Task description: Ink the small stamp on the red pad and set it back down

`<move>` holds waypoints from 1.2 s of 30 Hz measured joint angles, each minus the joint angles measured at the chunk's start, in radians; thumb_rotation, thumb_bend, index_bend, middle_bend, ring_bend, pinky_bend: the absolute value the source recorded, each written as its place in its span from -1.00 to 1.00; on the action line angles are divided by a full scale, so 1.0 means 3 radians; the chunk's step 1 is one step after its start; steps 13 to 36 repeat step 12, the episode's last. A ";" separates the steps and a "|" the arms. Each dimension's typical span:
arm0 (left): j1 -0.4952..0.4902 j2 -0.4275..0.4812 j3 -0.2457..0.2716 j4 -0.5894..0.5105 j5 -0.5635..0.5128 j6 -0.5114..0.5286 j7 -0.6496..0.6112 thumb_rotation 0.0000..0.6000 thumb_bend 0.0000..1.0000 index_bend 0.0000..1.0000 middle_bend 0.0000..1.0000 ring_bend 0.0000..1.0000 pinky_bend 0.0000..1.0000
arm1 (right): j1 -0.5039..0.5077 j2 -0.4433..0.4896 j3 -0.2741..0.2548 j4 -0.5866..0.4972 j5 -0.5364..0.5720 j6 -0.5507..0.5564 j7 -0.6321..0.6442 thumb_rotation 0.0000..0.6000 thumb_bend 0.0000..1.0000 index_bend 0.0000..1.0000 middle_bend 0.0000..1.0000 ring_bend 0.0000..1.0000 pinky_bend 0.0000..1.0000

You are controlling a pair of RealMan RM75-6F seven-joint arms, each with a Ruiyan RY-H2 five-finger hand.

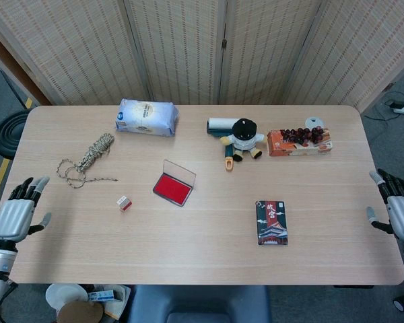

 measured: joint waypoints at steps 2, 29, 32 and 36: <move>0.0058 0.0049 -0.0016 -0.0075 -0.0037 0.0054 0.0034 1.00 -0.30 -0.99 -1.00 -1.00 -0.76 | -0.0038 -0.0055 0.0006 -0.0099 0.0051 0.0099 -0.0267 1.00 -0.09 -0.96 -1.00 -1.00 -1.00; 0.0206 0.0137 -0.0137 -0.0243 -0.0169 0.0114 0.0211 1.00 -0.30 -0.99 -1.00 -1.00 -0.77 | -0.0157 -0.0126 0.0026 -0.0341 0.0082 0.0350 -0.0568 1.00 -0.09 -0.96 -1.00 -1.00 -1.00; 0.0206 0.0137 -0.0137 -0.0243 -0.0169 0.0114 0.0211 1.00 -0.30 -0.99 -1.00 -1.00 -0.77 | -0.0157 -0.0126 0.0026 -0.0341 0.0082 0.0350 -0.0568 1.00 -0.09 -0.96 -1.00 -1.00 -1.00; 0.0206 0.0137 -0.0137 -0.0243 -0.0169 0.0114 0.0211 1.00 -0.30 -0.99 -1.00 -1.00 -0.77 | -0.0157 -0.0126 0.0026 -0.0341 0.0082 0.0350 -0.0568 1.00 -0.09 -0.96 -1.00 -1.00 -1.00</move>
